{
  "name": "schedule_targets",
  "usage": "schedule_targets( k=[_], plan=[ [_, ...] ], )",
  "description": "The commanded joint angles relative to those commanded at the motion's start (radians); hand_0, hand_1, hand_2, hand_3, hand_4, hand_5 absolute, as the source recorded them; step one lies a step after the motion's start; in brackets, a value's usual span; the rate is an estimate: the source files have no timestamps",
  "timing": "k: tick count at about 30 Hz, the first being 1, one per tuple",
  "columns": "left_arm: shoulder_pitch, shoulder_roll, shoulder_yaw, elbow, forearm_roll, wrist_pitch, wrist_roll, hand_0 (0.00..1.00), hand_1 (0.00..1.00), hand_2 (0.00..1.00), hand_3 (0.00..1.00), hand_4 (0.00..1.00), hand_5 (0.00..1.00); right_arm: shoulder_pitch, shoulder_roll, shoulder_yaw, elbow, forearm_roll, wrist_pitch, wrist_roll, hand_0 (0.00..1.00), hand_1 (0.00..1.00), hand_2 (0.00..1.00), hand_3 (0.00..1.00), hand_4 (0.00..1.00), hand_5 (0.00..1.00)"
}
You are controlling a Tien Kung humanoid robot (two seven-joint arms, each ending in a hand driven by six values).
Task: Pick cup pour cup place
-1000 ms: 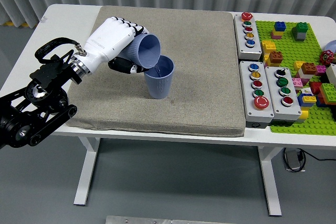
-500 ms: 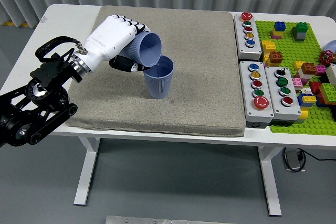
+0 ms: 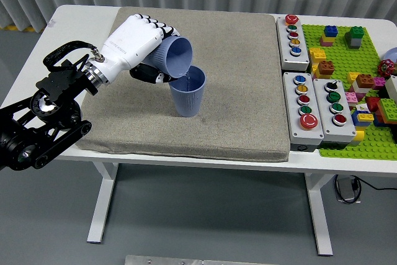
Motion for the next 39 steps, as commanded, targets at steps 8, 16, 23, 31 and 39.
schedule_targets(
  k=[8, 16, 23, 31, 39],
  plan=[
    [-0.01, 0.012, 0.018, -0.002, 0.01, 0.016, 0.011, 0.473, 0.413, 0.471, 0.466, 0.834, 0.289, -0.003, 0.0, 0.001, 0.0, -0.003, 0.0, 0.001, 0.698, 0.69, 0.644, 0.628, 0.002, 0.386],
    [-0.022, 0.024, 0.036, -0.002, 0.017, 0.025, 0.016, 0.473, 0.413, 0.472, 0.466, 0.838, 0.297, -0.003, 0.0, 0.0, 0.0, -0.001, 0.0, 0.001, 0.698, 0.69, 0.644, 0.628, 0.002, 0.388],
    [-0.031, 0.03, 0.047, -0.001, 0.023, 0.034, 0.02, 0.472, 0.413, 0.471, 0.464, 0.836, 0.298, -0.004, 0.0, 0.001, 0.0, -0.003, 0.001, 0.001, 0.698, 0.689, 0.645, 0.628, 0.002, 0.385],
    [-0.047, 0.034, 0.065, -0.001, 0.03, 0.043, 0.027, 0.472, 0.414, 0.47, 0.462, 0.834, 0.3, -0.002, -0.001, -0.001, 0.0, 0.0, 0.0, 0.001, 0.698, 0.689, 0.644, 0.628, 0.002, 0.385],
    [-0.065, 0.041, 0.09, 0.0, 0.034, 0.051, 0.031, 0.471, 0.411, 0.47, 0.461, 0.831, 0.298, 0.002, -0.001, -0.004, 0.0, 0.007, -0.002, 0.001, 0.698, 0.689, 0.644, 0.628, 0.002, 0.385]
  ],
)
